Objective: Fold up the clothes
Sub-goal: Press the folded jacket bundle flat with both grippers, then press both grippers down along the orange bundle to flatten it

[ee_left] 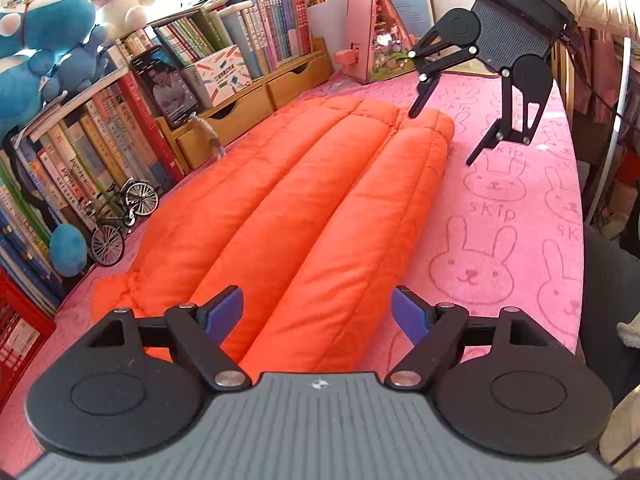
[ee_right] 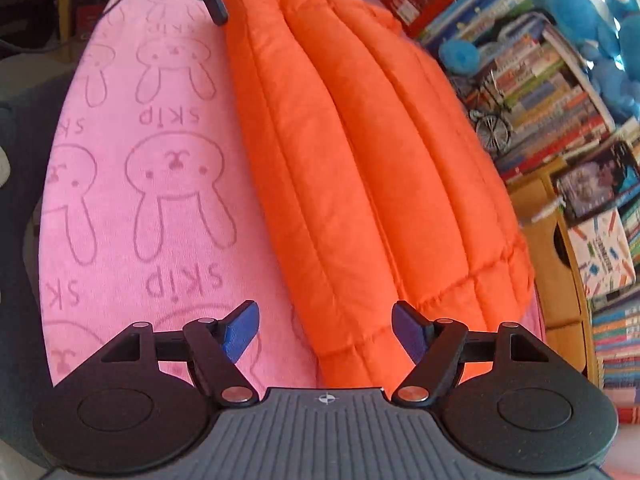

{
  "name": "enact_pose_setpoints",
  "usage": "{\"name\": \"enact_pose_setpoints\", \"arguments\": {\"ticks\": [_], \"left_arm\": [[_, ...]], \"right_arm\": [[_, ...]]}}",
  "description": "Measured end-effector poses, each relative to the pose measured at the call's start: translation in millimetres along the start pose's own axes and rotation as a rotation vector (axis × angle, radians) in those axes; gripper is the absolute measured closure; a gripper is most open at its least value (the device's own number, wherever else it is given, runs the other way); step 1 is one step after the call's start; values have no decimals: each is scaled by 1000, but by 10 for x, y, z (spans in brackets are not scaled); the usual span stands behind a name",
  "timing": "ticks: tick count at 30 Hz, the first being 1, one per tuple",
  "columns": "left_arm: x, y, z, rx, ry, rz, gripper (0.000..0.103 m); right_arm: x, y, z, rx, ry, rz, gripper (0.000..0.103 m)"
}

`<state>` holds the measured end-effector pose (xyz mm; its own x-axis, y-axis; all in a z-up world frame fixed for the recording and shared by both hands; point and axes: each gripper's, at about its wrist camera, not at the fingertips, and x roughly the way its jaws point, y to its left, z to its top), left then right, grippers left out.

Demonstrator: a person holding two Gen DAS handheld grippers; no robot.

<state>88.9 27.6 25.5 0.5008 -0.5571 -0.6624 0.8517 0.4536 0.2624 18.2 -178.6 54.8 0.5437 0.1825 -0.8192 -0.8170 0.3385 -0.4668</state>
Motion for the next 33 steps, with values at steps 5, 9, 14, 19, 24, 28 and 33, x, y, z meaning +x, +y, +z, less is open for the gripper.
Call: {"name": "enact_pose_setpoints", "arguments": {"ticks": [5, 9, 14, 19, 24, 28, 33], "left_arm": [[486, -227, 132, 126, 45, -32, 22], [700, -220, 105, 148, 50, -57, 22], [736, -190, -4, 142, 31, -83, 22], [737, -194, -105, 130, 14, -92, 26], [691, -104, -168, 87, 5, -106, 31], [709, -155, -147, 65, 1, -81, 23], [720, -168, -98, 63, 30, -61, 19]], "right_arm": [[394, 86, 451, -138, -62, 83, 31], [665, 106, 645, -183, -28, 147, 31], [952, 36, 778, -168, 31, 225, 32], [1146, 13, 786, -185, 129, 270, 31], [1137, -122, 683, -122, 168, 306, 30], [1144, -145, 647, -36, 152, 313, 5], [1166, -154, 734, -6, 180, 320, 0]]}}
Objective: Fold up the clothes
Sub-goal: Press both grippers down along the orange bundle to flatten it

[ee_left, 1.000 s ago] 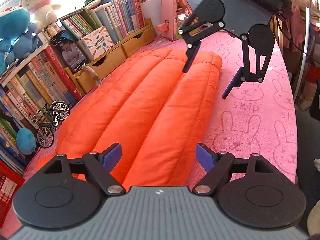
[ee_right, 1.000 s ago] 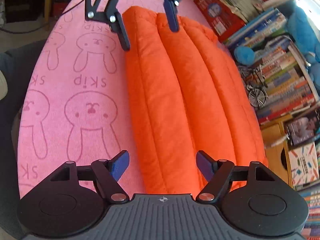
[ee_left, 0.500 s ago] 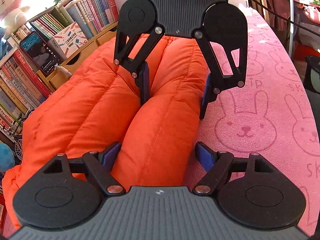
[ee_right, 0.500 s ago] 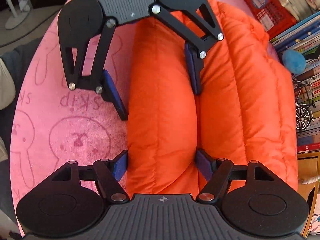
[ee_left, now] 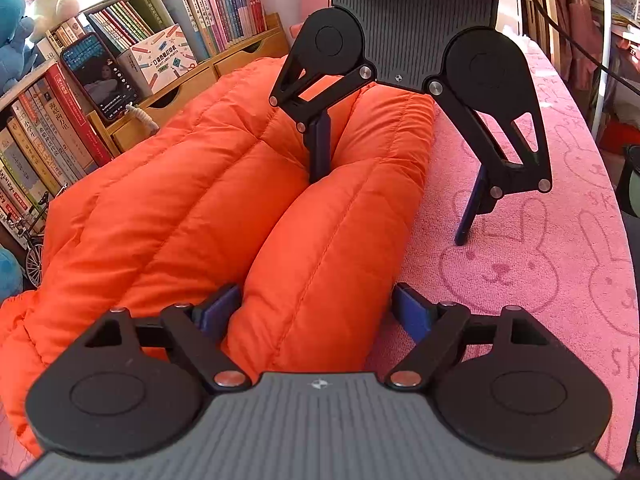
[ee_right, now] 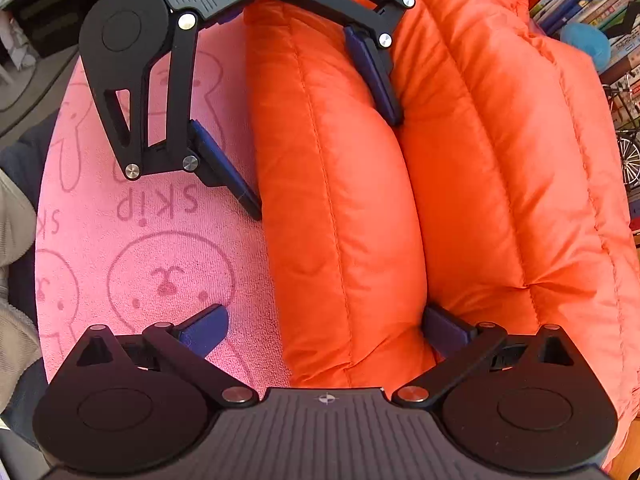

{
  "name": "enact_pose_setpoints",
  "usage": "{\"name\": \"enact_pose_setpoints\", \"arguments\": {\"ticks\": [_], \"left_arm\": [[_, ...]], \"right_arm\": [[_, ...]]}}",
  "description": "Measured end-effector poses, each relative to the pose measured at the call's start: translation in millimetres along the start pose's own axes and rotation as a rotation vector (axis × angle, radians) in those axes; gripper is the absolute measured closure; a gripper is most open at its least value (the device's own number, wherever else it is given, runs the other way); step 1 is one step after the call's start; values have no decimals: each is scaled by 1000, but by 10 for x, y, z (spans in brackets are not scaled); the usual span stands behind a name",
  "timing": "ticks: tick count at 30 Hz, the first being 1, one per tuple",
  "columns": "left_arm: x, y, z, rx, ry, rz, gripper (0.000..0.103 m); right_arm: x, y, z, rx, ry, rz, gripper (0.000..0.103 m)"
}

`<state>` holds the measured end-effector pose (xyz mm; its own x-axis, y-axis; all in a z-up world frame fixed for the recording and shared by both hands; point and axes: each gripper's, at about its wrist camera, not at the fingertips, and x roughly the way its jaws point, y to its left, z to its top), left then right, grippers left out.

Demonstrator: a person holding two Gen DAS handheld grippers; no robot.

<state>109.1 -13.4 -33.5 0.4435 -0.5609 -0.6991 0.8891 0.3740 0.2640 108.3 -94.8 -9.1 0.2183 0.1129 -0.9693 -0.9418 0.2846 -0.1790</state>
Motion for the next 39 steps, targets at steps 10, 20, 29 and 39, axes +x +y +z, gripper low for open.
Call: {"name": "enact_pose_setpoints", "arguments": {"ticks": [10, 20, 29, 39], "left_arm": [[84, -58, 138, -4, 82, 68, 0], [98, -137, 185, 14, 106, 112, 0], [102, -227, 200, 37, 86, 161, 0], [-37, -506, 203, 253, 25, 167, 5]], "right_arm": [[-200, 78, -190, 37, -136, -100, 0], [-380, 117, -480, 145, -265, -184, 0], [-531, 198, -741, 216, -369, -274, 1], [-790, 203, -418, 94, -261, -191, 48]]}}
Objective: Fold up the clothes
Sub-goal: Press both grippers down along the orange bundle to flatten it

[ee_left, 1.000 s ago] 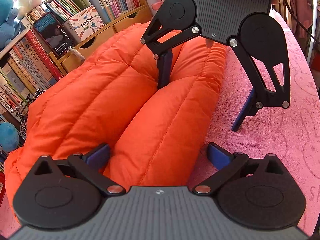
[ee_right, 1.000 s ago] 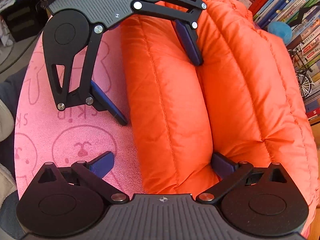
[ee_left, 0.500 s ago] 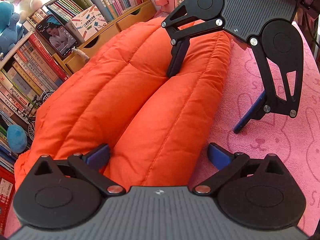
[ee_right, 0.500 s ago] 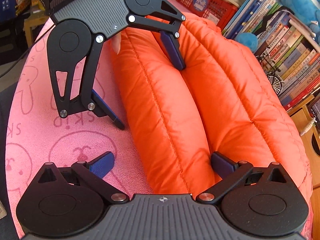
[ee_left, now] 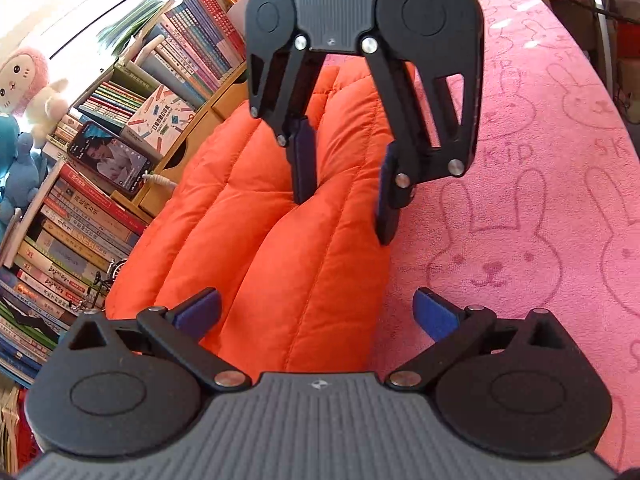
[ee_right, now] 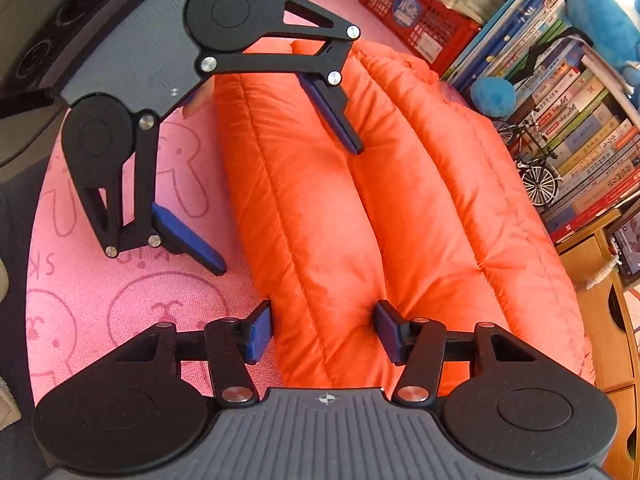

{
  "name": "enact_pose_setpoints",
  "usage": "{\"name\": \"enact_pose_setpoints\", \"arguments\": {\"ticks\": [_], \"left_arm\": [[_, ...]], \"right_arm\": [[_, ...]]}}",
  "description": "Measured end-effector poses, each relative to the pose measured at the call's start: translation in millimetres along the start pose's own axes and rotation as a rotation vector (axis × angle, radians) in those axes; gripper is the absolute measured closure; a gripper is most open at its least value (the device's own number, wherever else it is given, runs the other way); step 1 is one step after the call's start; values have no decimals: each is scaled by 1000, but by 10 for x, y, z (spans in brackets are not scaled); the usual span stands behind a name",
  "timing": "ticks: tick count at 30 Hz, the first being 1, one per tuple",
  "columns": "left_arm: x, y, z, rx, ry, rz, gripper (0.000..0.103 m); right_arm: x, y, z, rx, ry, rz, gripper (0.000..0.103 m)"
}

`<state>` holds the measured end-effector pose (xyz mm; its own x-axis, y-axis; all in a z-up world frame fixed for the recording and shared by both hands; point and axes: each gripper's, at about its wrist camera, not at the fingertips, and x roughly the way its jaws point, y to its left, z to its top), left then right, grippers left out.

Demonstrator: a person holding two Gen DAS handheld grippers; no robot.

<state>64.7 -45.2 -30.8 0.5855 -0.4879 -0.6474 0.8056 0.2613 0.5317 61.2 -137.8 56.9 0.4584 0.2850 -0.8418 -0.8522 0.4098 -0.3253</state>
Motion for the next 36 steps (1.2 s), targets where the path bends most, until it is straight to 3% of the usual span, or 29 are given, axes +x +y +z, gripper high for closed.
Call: {"name": "enact_pose_setpoints", "arguments": {"ticks": [1, 2, 3, 4, 6, 11, 16, 22, 27, 36], "left_arm": [[6, 25, 13, -9, 3, -20, 6], [27, 54, 21, -14, 8, -26, 14], [56, 92, 24, -18, 13, -25, 35], [88, 134, 25, -28, 22, -30, 44], [132, 224, 25, -51, 34, -76, 52], [176, 235, -10, 20, 36, -114, 55], [236, 383, -115, -68, 31, -171, 58], [225, 588, -318, -170, 1, -232, 59], [160, 734, -479, -247, -16, -254, 58], [71, 733, -583, -295, -26, -251, 57]], "right_arm": [[-10, -24, 46, -17, 6, 14, 48], [-16, -30, 89, -45, 10, 22, 49], [-20, -34, 130, -69, 15, 32, 49], [-21, -38, 168, -86, 20, 40, 49], [-38, 18, 221, -110, 28, 50, 49], [-250, 520, -268, -148, 66, 81, 49], [-307, 529, -638, -153, 83, 126, 51], [-475, 269, -921, 3, 105, 226, 53], [-688, 259, -1370, -27, 192, 156, 53], [-1184, 90, -2371, 184, 306, 84, 53]]}}
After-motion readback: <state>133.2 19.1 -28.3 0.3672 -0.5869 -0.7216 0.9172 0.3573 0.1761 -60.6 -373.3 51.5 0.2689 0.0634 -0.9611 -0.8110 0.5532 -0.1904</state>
